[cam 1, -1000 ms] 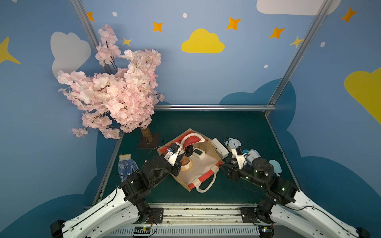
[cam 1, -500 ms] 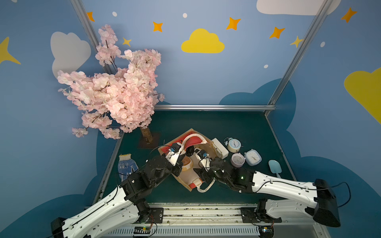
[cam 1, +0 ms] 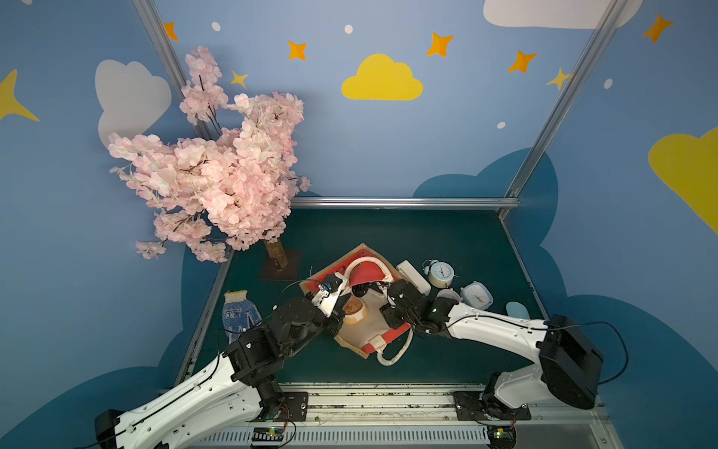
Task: Take the alarm clock out of the canvas bag
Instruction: Pick up the alarm from the canvas bag.
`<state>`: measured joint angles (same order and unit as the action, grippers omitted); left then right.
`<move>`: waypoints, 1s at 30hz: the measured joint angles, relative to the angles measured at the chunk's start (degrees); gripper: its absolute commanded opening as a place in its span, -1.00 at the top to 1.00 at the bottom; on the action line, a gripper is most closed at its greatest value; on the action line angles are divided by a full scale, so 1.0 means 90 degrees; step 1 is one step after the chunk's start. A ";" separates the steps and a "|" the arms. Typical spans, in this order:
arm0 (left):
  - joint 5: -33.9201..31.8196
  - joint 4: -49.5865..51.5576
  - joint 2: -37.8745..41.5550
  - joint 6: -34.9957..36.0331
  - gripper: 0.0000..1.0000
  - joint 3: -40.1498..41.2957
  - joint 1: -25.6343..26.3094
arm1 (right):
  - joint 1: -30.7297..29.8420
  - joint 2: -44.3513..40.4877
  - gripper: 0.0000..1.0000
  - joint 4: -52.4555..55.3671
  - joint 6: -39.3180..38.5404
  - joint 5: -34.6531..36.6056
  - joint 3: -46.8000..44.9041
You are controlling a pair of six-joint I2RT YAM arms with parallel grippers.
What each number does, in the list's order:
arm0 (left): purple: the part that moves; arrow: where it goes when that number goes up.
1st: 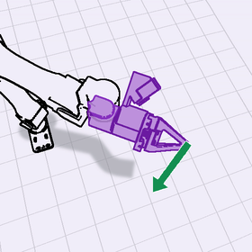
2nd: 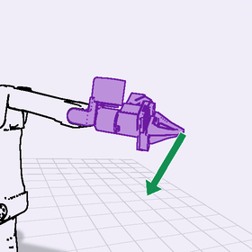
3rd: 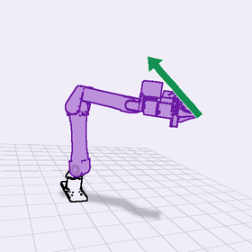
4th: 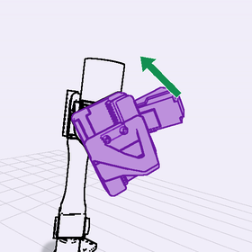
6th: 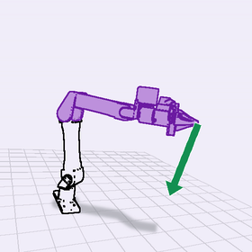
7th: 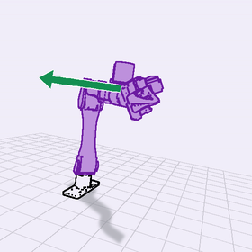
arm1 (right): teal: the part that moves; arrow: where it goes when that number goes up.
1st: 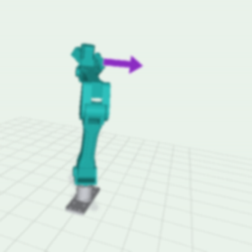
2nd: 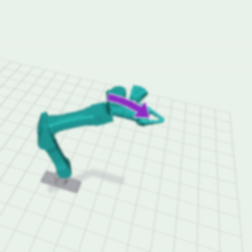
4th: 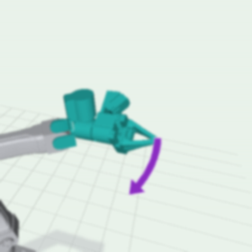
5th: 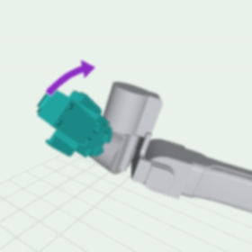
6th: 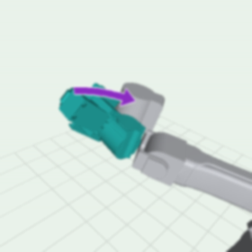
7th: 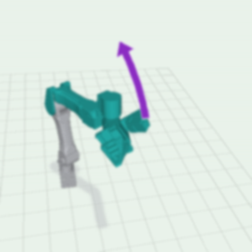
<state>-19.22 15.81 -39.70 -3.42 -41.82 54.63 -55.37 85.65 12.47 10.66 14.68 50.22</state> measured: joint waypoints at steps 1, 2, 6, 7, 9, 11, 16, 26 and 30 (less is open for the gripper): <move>-0.0002 0.0002 -0.0007 0.0022 0.88 0.0000 0.0005 | 0.0027 0.0146 -0.31 0.0034 -0.0017 -0.0007 0.0075; -0.0010 0.0002 -0.0015 0.0049 0.88 0.0000 0.0005 | 0.0051 0.0318 -0.34 0.0066 -0.0036 -0.0022 0.0168; -0.0002 0.0000 -0.0010 0.0092 0.86 0.0066 0.0005 | 0.0138 0.0631 -0.42 -0.0036 -0.0053 -0.0027 0.0265; 0.0007 -0.0007 0.0000 0.0097 0.86 0.0092 0.0005 | 0.0153 0.0646 -0.44 -0.0092 -0.0053 -0.0032 0.0265; 0.0022 -0.0022 0.0046 0.0095 0.86 0.0148 0.0005 | 0.0199 0.0663 -0.47 -0.0287 -0.0061 -0.0080 0.0260; 0.0019 -0.0039 0.0085 0.0090 0.86 0.0182 0.0005 | 0.0248 0.0716 -0.49 -0.0544 -0.0078 -0.0114 0.0260; 0.0024 -0.0056 0.0141 0.0051 0.85 0.0279 0.0002 | 0.0291 0.1260 -0.47 -0.1185 -0.0248 -0.0316 0.0393; -0.0078 -0.0102 0.0493 -0.0126 0.84 0.0493 -0.0017 | -0.0087 0.1525 -0.31 -0.1367 -0.0452 -0.0488 0.0425; -0.0063 -0.0097 0.0772 -0.0100 0.84 0.0590 0.0005 | -0.0648 0.1185 -0.31 -0.1185 -0.0318 -0.0240 -0.0066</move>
<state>-19.79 14.94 -32.75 -4.32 -36.51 54.68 -61.21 96.31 1.80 7.79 12.51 49.63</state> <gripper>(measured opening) 0.083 0.655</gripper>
